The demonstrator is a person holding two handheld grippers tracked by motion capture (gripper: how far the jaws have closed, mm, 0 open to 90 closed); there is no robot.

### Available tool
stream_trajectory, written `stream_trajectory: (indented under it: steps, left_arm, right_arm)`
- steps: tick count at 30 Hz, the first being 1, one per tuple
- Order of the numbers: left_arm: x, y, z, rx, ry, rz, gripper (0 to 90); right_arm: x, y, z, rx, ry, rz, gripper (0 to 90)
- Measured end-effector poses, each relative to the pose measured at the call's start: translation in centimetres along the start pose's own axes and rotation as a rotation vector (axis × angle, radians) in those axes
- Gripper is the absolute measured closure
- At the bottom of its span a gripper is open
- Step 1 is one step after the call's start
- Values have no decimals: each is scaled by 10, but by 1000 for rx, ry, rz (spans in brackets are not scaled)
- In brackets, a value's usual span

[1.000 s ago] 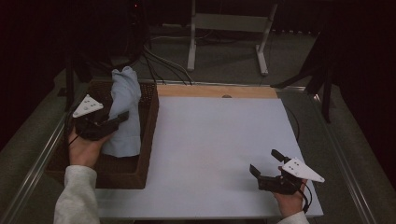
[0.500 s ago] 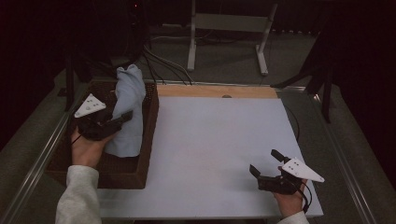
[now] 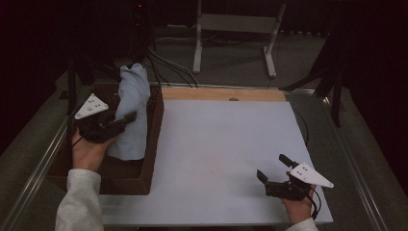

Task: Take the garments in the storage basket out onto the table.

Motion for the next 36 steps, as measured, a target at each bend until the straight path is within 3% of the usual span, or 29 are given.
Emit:
stream_trajectory:
  steps: [7,12,36]
  left_arm:
    - [-2,7,4,12,-9,11,708]
    - [-1,10,7,-3,-33,30,708]
    - [15,22,32,0,-115,51,708]
  right_arm:
    - [0,0,0,0,-1,2,12]
    - [0,0,1,0,-2,3,12]
    - [-1,0,1,-1,-1,4,12]
Point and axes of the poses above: each handheld gripper's, and its own axes: x roughly forward along the jaws, y roughly out of its top, z roughly to its right, the point moved 7 cm from there along x, roughly forward along the jaws, and after that the axes turned 1 degree about x, right-handed, at the moved point
